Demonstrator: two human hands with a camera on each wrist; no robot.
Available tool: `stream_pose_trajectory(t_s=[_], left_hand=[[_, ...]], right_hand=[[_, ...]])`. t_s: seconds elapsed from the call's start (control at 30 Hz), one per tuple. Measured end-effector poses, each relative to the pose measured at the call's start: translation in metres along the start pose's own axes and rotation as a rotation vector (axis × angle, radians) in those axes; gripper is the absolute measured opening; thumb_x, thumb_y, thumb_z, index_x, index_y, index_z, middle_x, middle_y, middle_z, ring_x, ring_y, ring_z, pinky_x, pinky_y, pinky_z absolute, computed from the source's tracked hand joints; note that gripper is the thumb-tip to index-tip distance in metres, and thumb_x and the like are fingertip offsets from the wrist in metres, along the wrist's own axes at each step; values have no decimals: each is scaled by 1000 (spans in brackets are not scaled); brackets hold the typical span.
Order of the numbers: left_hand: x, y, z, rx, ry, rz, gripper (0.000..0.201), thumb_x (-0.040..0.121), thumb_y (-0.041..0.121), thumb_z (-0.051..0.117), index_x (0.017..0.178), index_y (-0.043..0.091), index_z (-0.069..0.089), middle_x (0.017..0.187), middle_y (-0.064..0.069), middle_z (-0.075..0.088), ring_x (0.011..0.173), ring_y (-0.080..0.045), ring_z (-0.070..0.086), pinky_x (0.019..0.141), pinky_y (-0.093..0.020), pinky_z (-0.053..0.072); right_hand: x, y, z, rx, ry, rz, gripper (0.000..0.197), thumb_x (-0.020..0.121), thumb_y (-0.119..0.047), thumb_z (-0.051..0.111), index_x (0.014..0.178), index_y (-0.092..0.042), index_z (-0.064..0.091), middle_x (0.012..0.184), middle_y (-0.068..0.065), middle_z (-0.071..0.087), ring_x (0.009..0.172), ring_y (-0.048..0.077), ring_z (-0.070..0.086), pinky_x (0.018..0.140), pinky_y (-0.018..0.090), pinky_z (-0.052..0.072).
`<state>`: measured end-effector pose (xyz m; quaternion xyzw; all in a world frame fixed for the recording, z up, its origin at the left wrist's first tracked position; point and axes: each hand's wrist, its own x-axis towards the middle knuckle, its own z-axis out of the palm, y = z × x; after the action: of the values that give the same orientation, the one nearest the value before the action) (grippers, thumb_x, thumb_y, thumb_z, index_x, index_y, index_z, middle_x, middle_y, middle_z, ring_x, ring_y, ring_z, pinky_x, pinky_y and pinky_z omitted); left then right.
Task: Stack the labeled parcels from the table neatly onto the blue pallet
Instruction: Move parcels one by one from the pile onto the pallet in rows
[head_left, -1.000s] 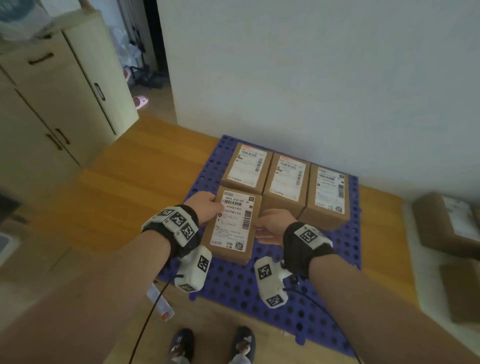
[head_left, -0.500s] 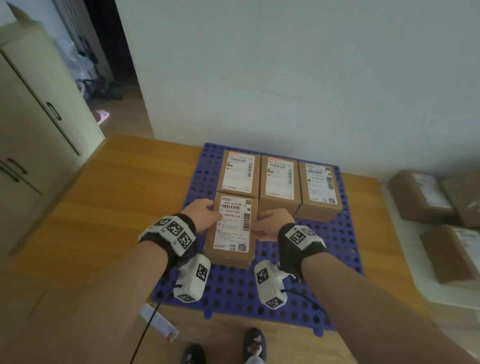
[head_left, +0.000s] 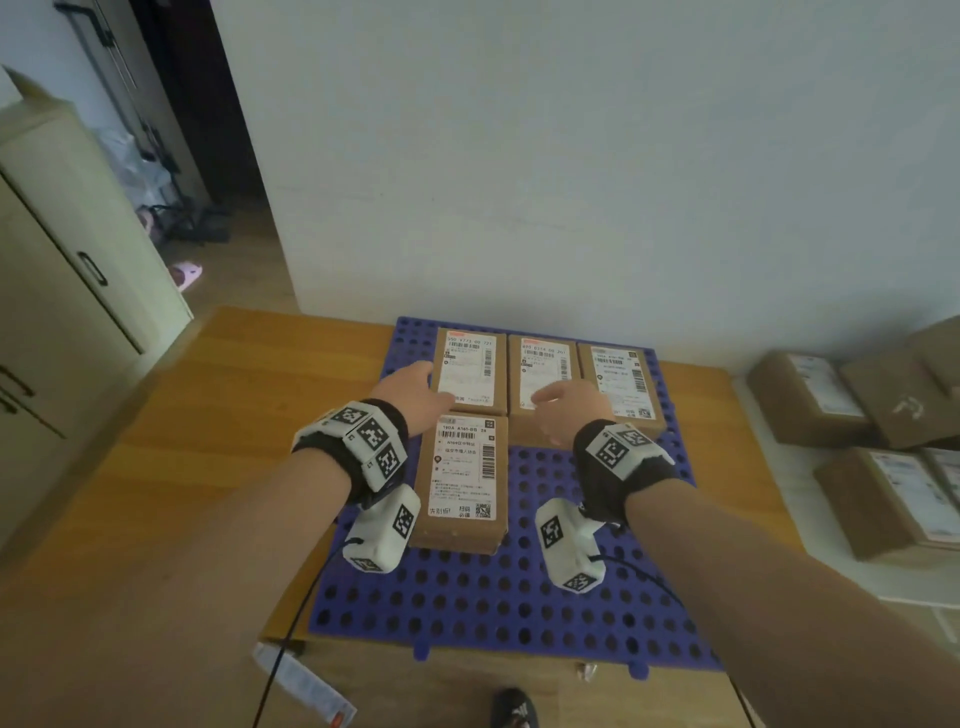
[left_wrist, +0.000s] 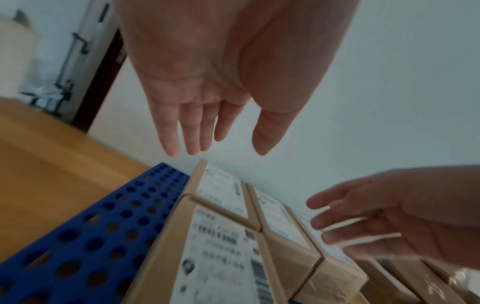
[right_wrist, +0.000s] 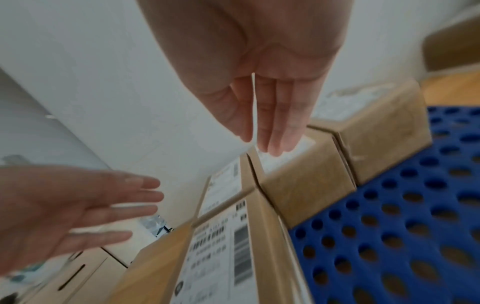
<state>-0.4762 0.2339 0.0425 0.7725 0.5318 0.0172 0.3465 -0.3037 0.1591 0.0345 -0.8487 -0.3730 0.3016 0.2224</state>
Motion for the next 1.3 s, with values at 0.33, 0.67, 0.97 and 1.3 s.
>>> stream_pose_trajectory(t_s=[0.33,0.67,0.97,1.3], left_hand=[[-11,90,-14,473,146,314,69,94,49,41,150,20,12,159,-9,3,146,-29,5,114,-48,18],[-31,168,34,541,11,522,65,97,45,35,151,23,5,159,-6,-5,146,-27,-4,116,-50,9],[-56,246,92,603,-11,663,61,96,44,37,149,22,17,157,-6,11,145,-27,7,114,-49,15],[-111,389,210,623,10,784,56,92,40,45,143,23,32,150,-3,31,136,-26,29,107,-44,32]], right_hand=[[-28,0,-77,-460,282,-197,49,95,-22,39,143,-24,37,145,5,43,131,28,39,107,38,37],[-68,58,-124,-570,253,108,50,95,-40,32,142,-23,34,147,8,37,136,32,31,110,47,30],[-101,129,-193,-537,303,203,43,95,-38,31,132,-24,46,136,10,50,125,31,45,103,47,38],[-144,273,-293,-355,355,226,43,95,-36,32,135,-26,46,141,6,48,127,29,45,105,43,38]])
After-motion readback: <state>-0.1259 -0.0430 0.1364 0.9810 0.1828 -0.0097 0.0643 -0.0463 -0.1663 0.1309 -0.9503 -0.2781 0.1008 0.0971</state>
